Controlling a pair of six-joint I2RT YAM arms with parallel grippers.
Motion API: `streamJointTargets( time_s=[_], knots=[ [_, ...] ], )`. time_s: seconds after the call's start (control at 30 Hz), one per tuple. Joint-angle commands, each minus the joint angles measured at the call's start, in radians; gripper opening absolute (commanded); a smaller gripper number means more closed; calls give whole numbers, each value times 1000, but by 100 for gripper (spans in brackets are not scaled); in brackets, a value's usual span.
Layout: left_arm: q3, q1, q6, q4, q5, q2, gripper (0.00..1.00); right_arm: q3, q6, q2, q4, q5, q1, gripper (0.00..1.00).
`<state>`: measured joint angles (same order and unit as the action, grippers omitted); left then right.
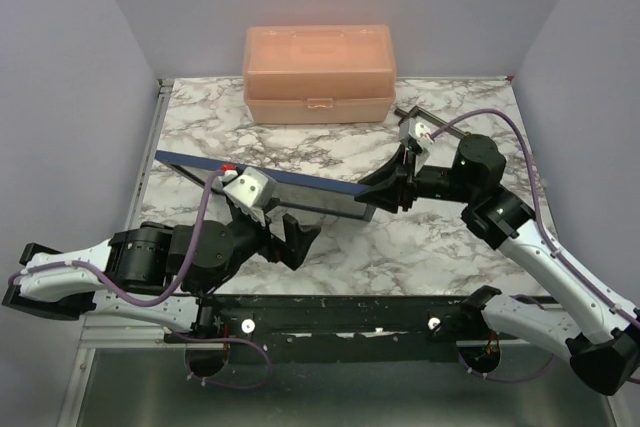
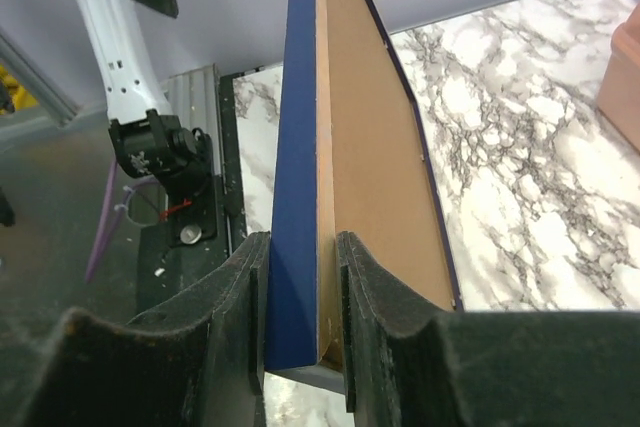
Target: Put the photo into the frame
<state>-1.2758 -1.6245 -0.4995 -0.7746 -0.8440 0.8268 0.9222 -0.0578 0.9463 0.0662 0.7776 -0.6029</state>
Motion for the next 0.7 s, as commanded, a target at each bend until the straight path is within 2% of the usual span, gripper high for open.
streamJointTargets(
  time_s=[0.0,0.27,0.47,0.67],
  knots=[
    [28,36,-61,37,83,-36,98,79,-163,76,132,-6,-1,1],
    [39,124,-104,11,200,-4,99,140,-260,150,135,136,19,1],
    [54,178,-120,22,270,12,99,141,-362,166,72,296,101,1],
    [66,207,-125,28,301,17,99,156,-418,160,35,370,135,1]
  ],
)
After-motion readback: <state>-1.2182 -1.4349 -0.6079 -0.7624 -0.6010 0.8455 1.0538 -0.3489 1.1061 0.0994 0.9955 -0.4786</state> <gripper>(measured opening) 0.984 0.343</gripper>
